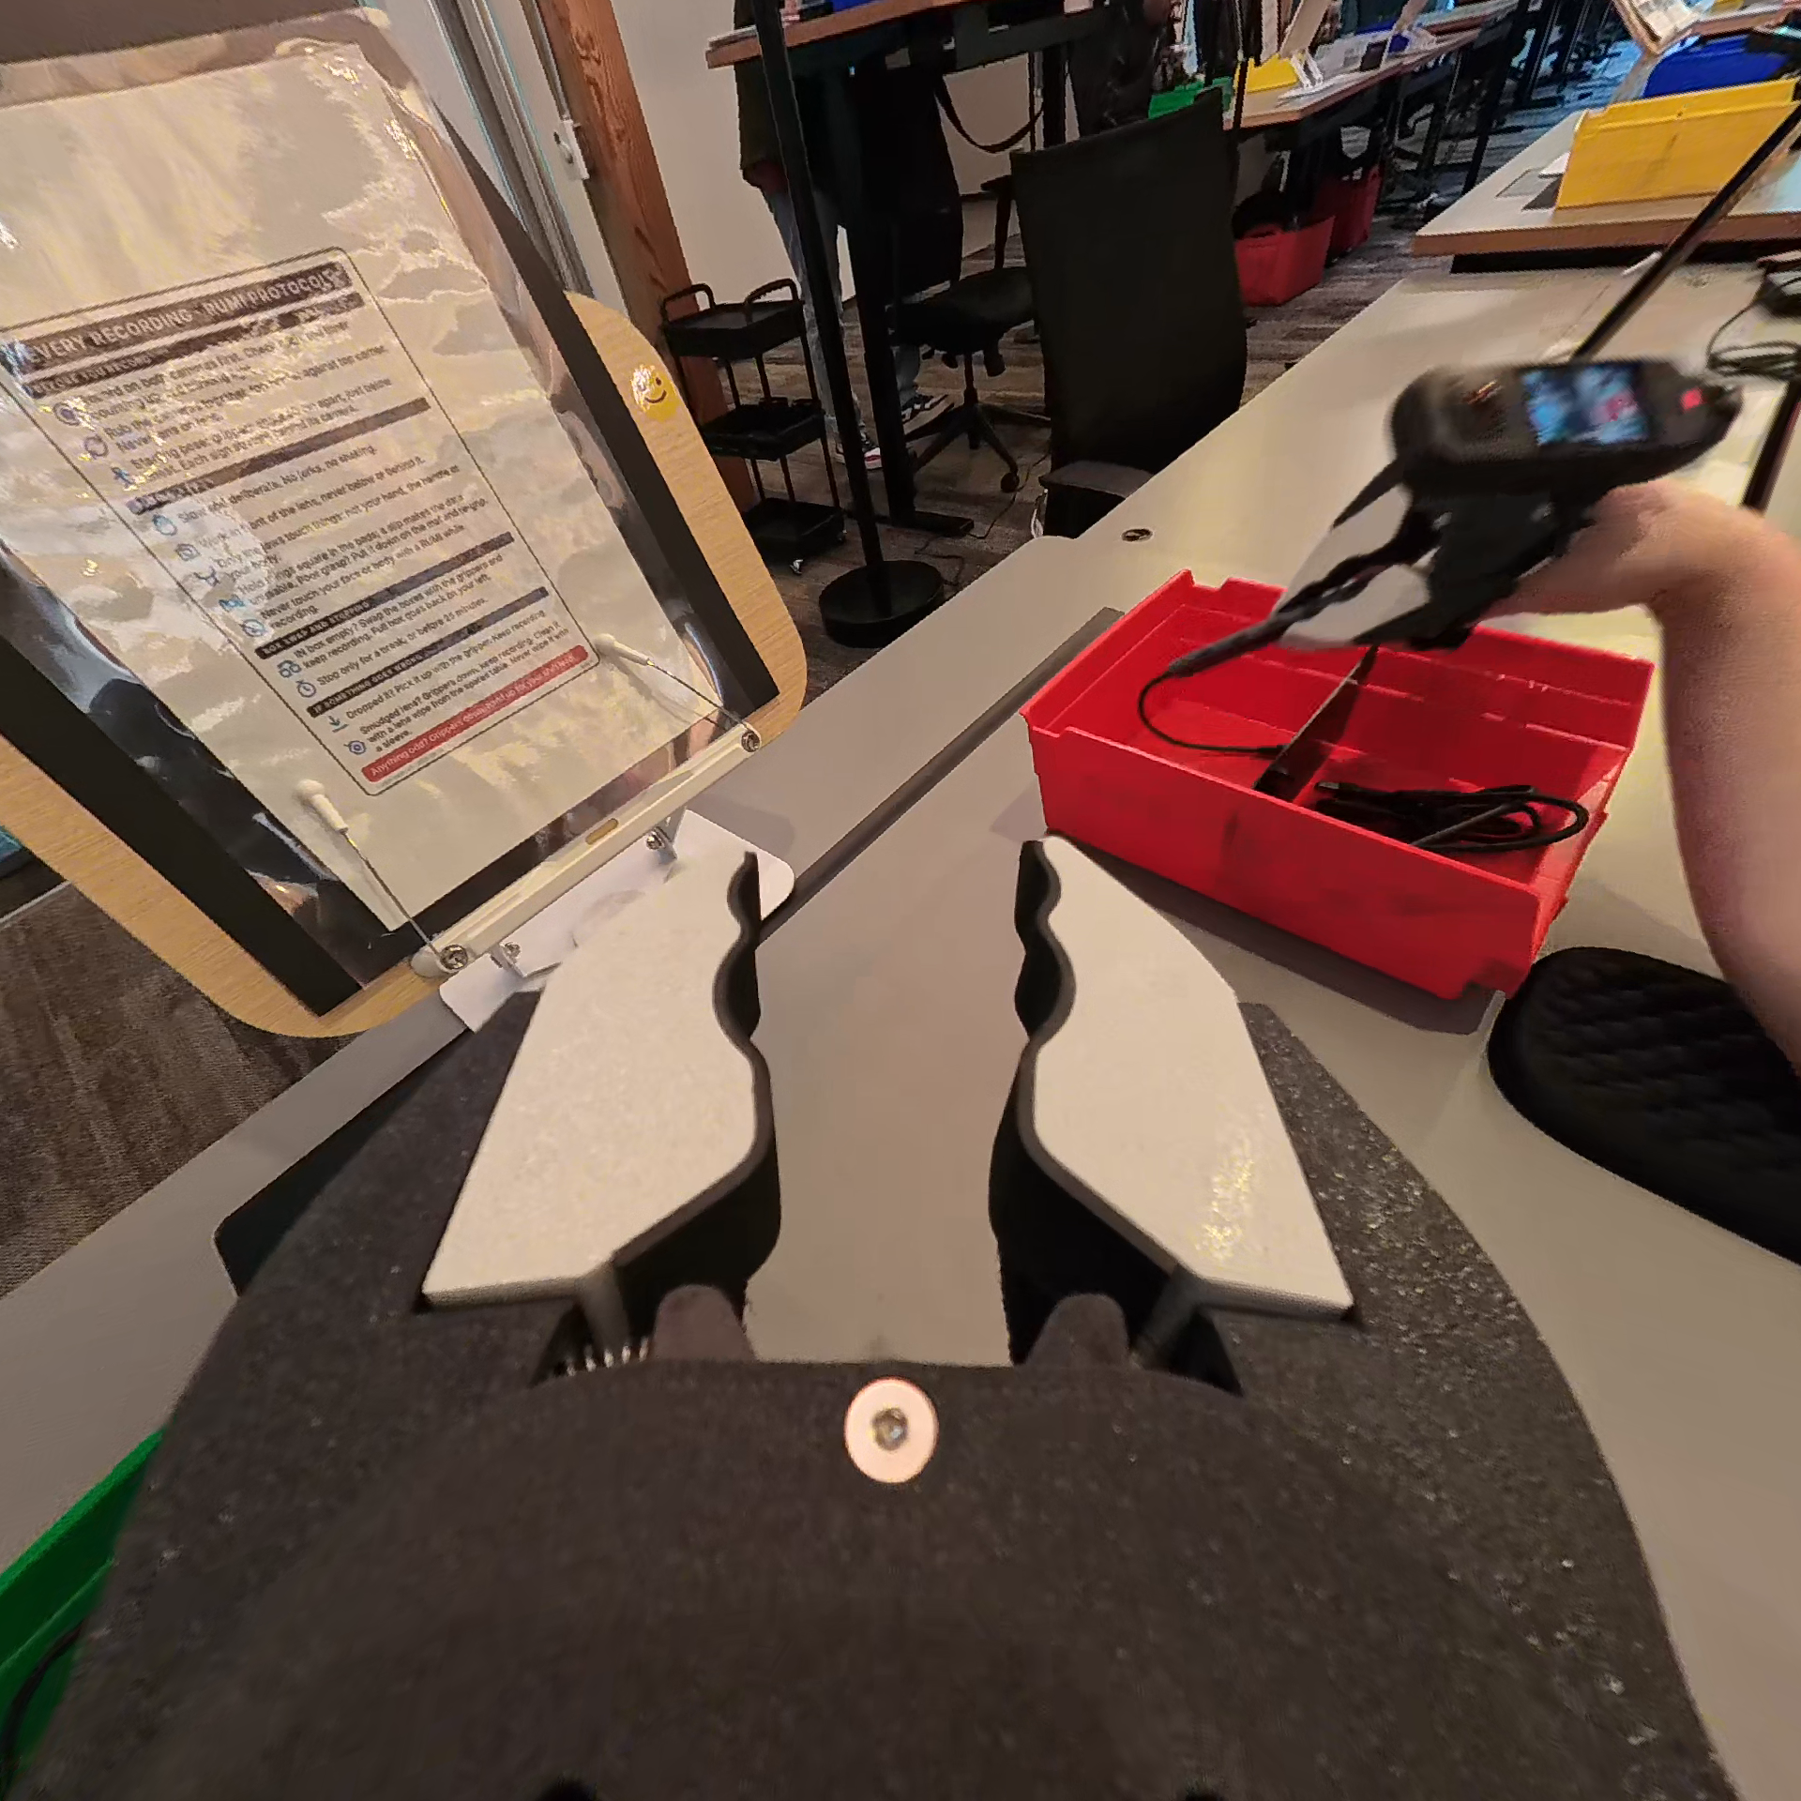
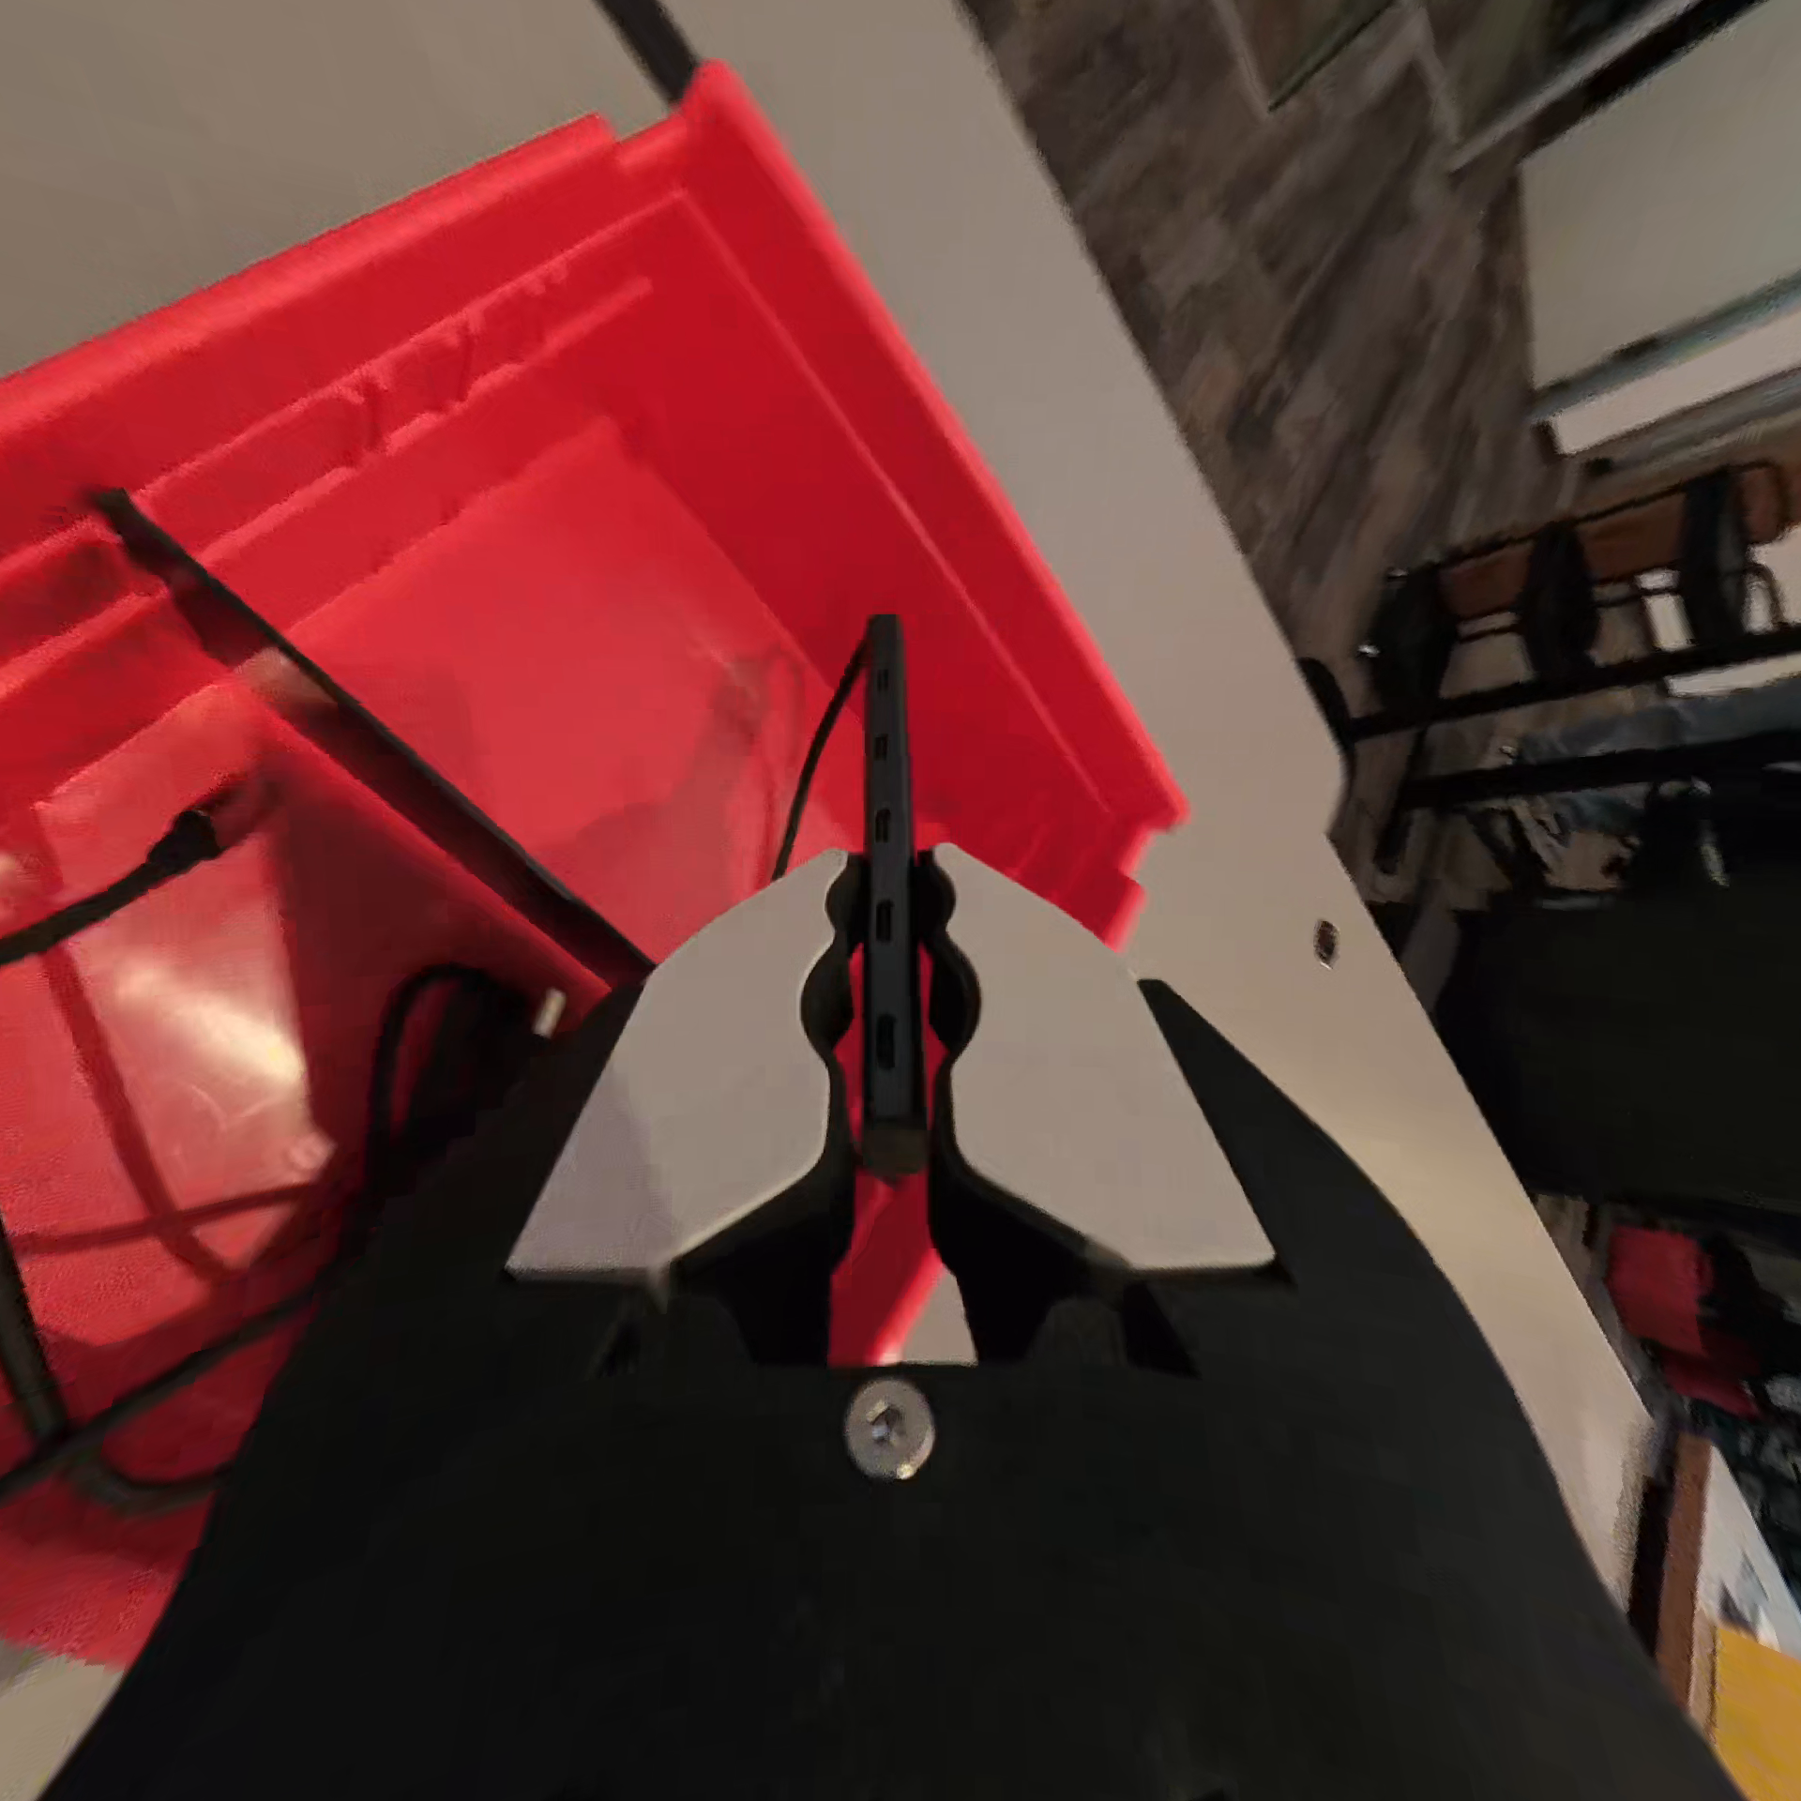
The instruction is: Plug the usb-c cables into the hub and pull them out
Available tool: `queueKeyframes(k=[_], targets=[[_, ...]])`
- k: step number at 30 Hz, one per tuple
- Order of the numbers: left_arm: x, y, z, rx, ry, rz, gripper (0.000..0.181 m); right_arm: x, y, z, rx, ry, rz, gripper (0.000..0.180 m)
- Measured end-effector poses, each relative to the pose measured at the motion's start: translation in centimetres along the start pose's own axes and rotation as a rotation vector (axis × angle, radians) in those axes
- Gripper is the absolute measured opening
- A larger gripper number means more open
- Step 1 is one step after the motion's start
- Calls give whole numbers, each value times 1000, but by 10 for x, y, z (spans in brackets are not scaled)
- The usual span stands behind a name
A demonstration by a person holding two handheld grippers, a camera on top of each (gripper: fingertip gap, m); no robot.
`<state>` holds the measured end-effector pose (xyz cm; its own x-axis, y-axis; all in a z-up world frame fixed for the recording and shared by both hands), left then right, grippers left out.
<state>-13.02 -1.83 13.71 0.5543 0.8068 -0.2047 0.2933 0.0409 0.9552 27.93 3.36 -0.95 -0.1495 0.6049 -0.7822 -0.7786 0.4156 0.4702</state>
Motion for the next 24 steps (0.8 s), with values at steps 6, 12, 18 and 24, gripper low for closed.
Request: queueKeyframes(k=[6,12,18,24], targets=[[-1,0,-3,0,8,-3,50,61,16,-15,21,141,-60,12],[-8,-5,-16,7,46,-36,50,38,5,-6,156,126,-75,31],[-35,-8,-49,-89,105,-25,49,-3,-34,9,387,79,-56,28],[-58,-19,-78,-111,210,-66,47,4,-19,23,263,-53,-39,26]])
Point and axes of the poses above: each gripper's, where its closed fingertips meet, x out along the fingers, y out of its top, z = x × y across the jaws, the point moved 4 cm from there along -x, back along the fingers, and after that the axes turned 13 degrees about y, right-handed, at the moved point
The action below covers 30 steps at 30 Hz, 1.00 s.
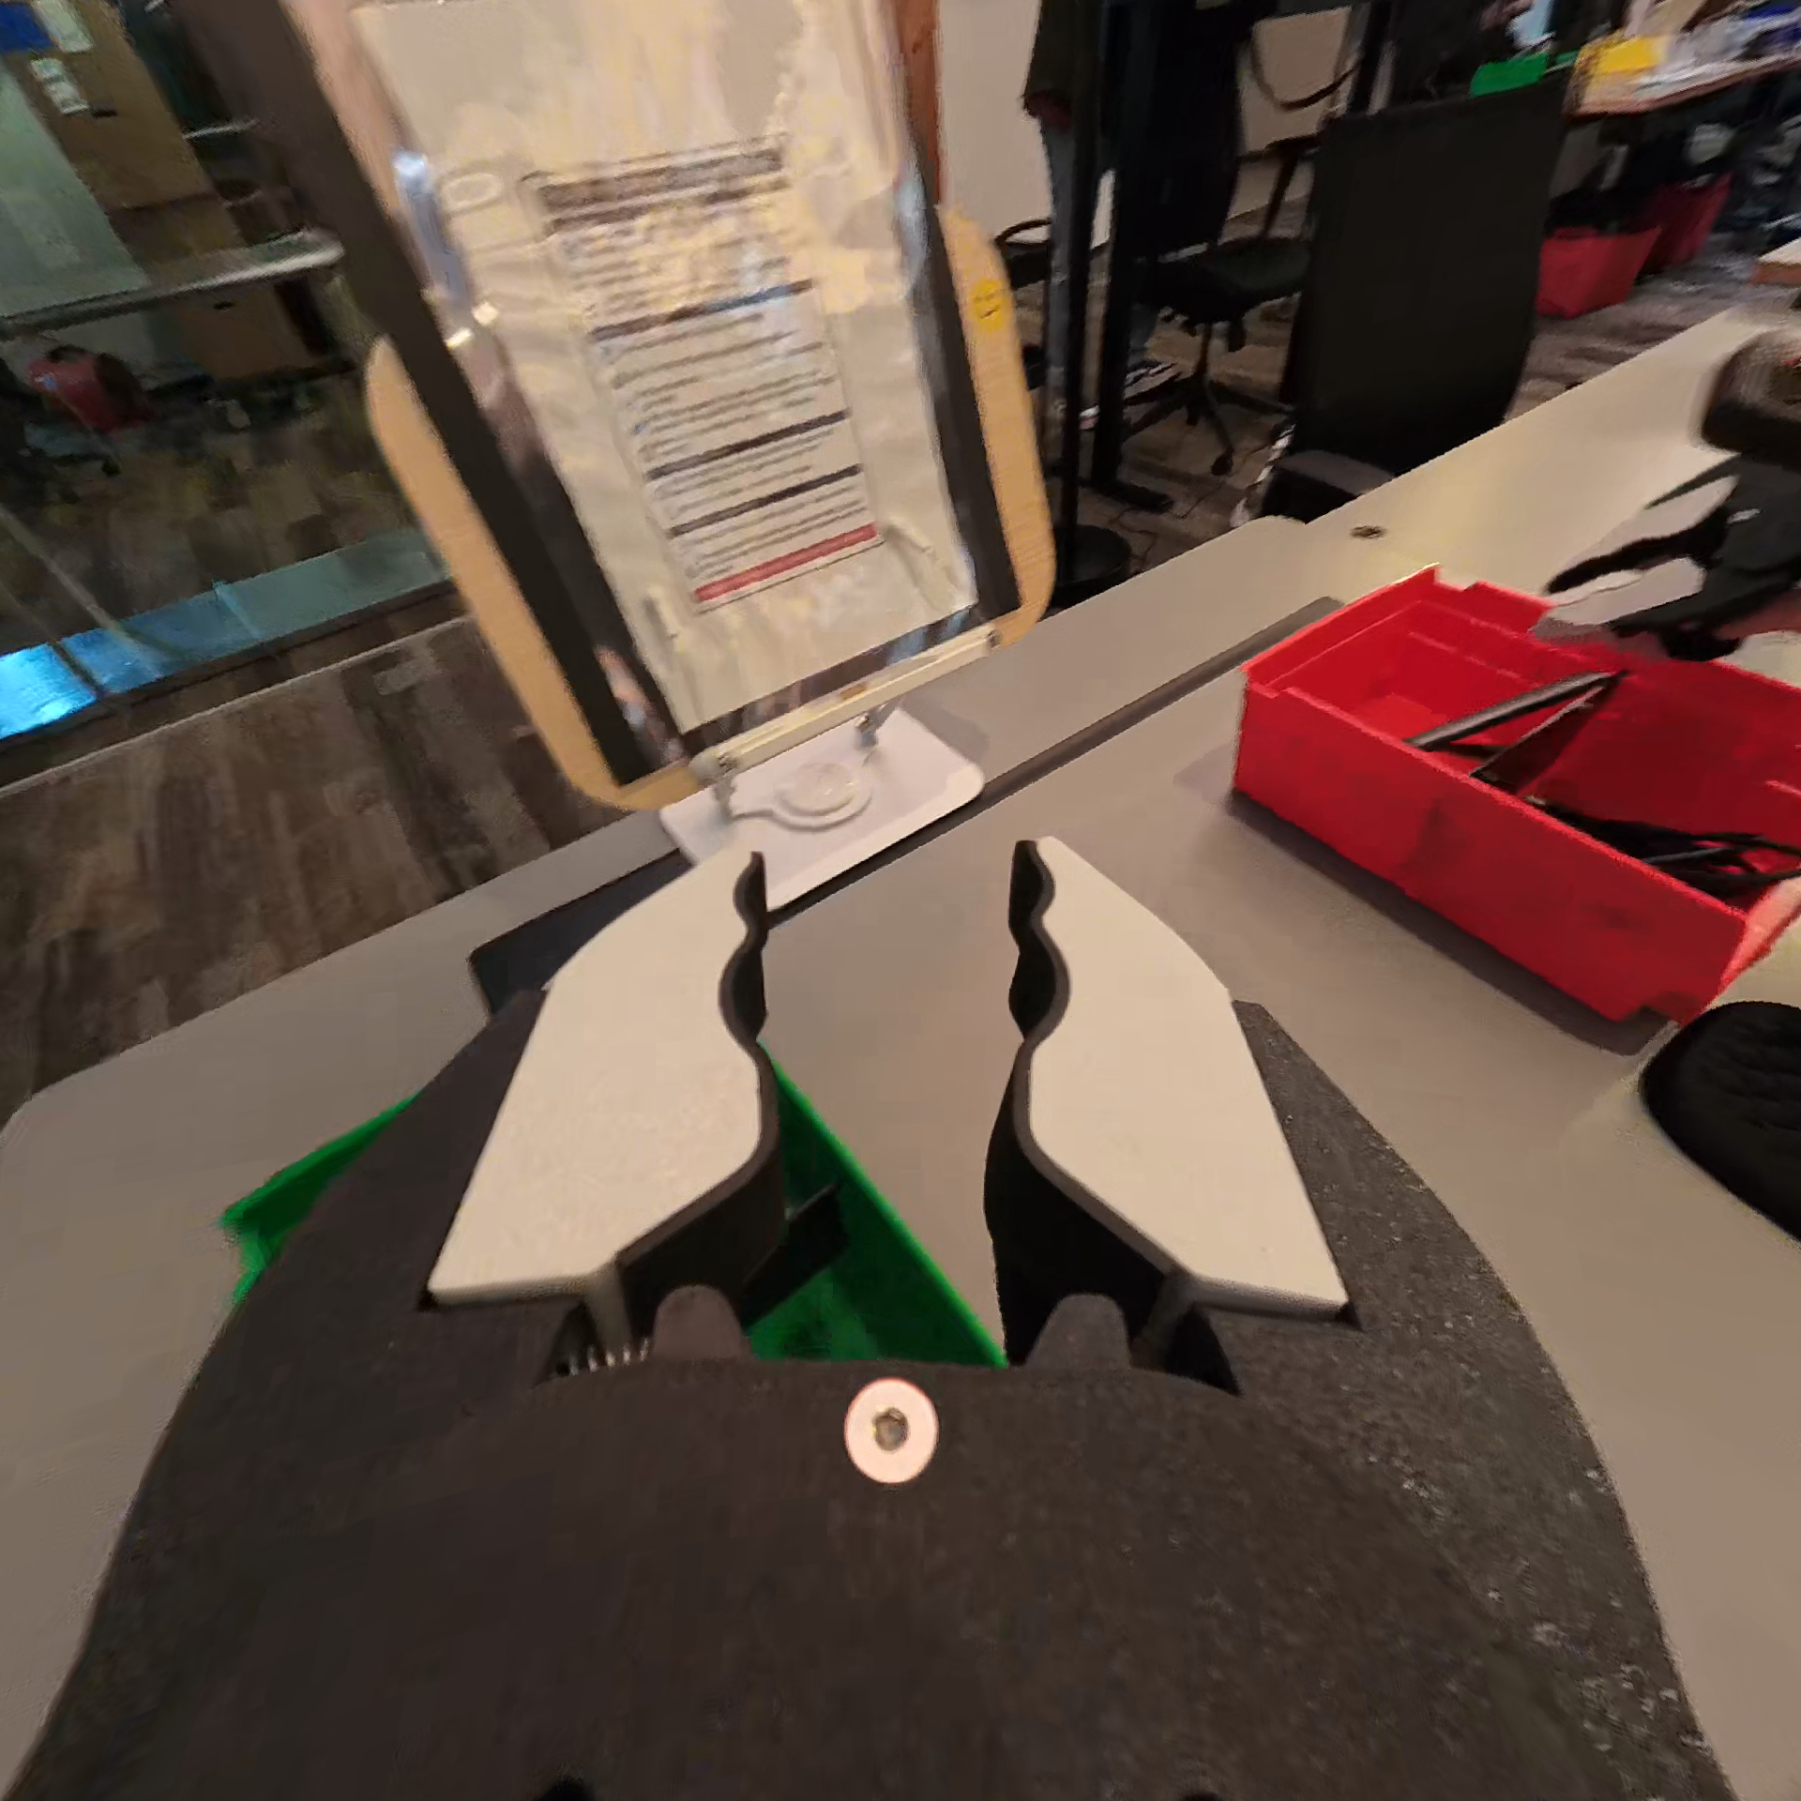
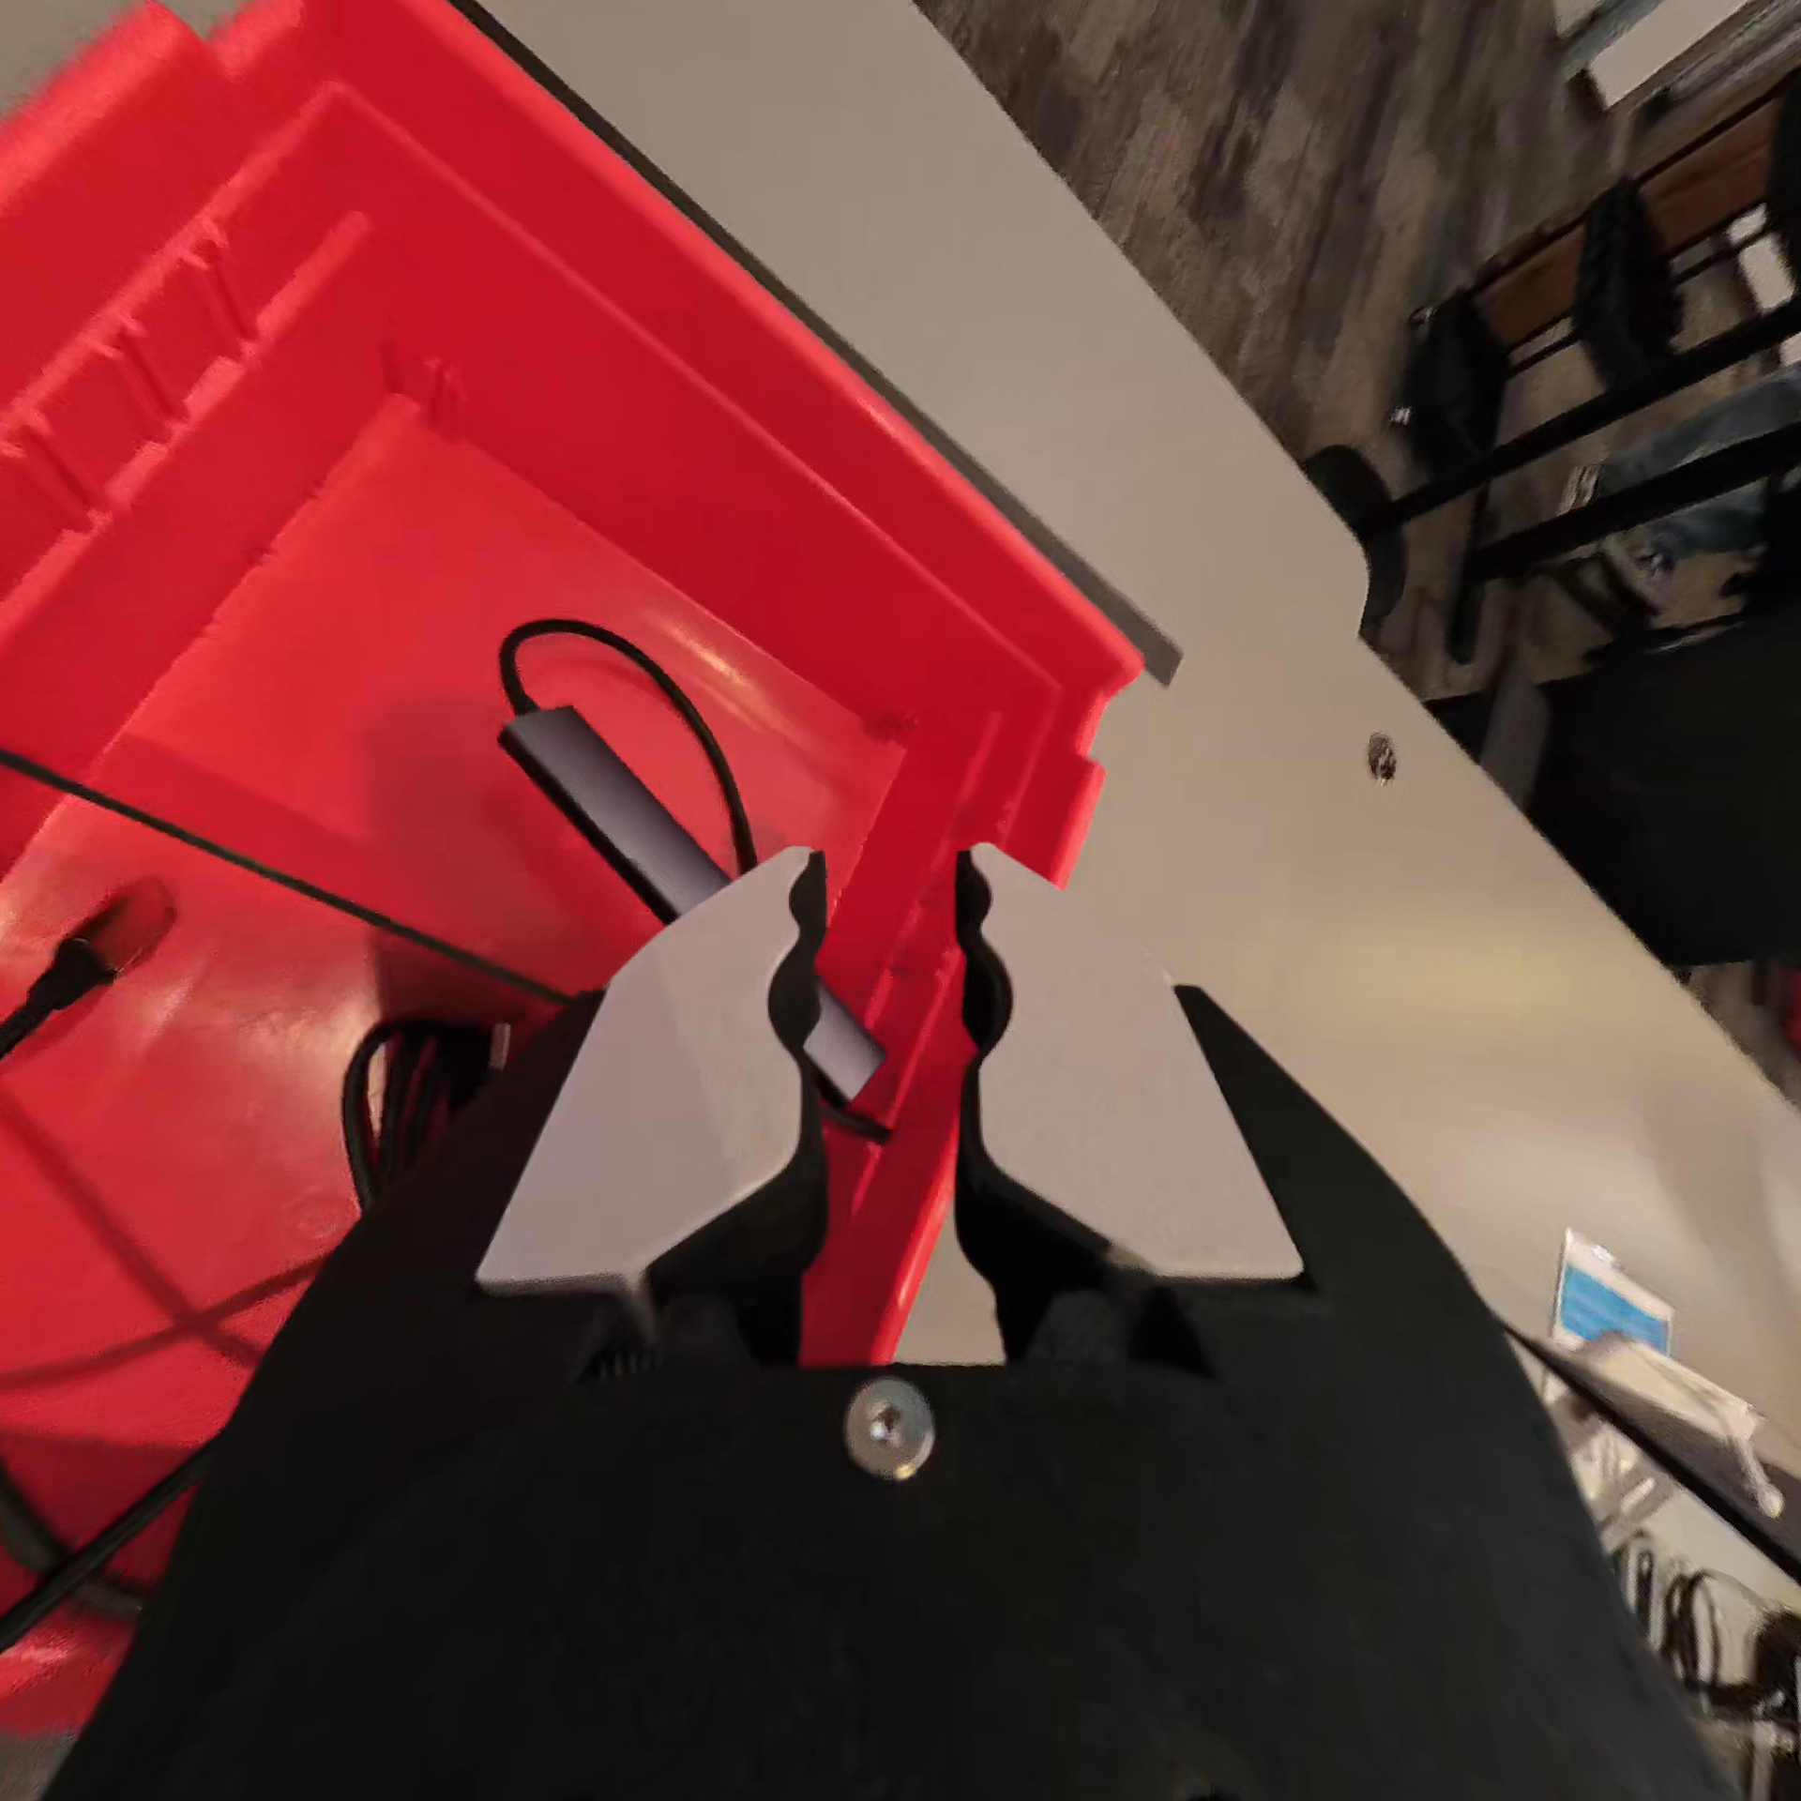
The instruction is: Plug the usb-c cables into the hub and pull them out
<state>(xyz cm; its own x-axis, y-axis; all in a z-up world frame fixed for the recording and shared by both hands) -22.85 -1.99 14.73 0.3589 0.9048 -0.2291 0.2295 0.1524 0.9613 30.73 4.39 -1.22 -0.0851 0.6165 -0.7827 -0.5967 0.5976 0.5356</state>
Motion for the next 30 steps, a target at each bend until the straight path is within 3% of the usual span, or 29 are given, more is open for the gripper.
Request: queueKeyframes(k=[3,7,10,15,19,25,30], targets=[[-8,-20,-27,-20,105,-118,46,-2,10,-16,-10,96,25,26],[-11,-50,-53,-68,189,-298,45,-5,-11,-24,-22,137,-115,25],[-6,-52,-60,-82,228,-314,41,-12,-29,-25,37,182,-131,22],[2,-44,-42,-42,145,-279,40,-22,-50,-15,122,160,-144,13],[5,-55,-50,-36,198,-343,39,-30,-23,-12,22,65,-86,12],[13,-120,-90,-133,303,-695,39,-37,35,-40,-189,35,18,13],[44,-146,-106,-213,271,-756,44,-27,50,-57,-280,40,-28,14]])
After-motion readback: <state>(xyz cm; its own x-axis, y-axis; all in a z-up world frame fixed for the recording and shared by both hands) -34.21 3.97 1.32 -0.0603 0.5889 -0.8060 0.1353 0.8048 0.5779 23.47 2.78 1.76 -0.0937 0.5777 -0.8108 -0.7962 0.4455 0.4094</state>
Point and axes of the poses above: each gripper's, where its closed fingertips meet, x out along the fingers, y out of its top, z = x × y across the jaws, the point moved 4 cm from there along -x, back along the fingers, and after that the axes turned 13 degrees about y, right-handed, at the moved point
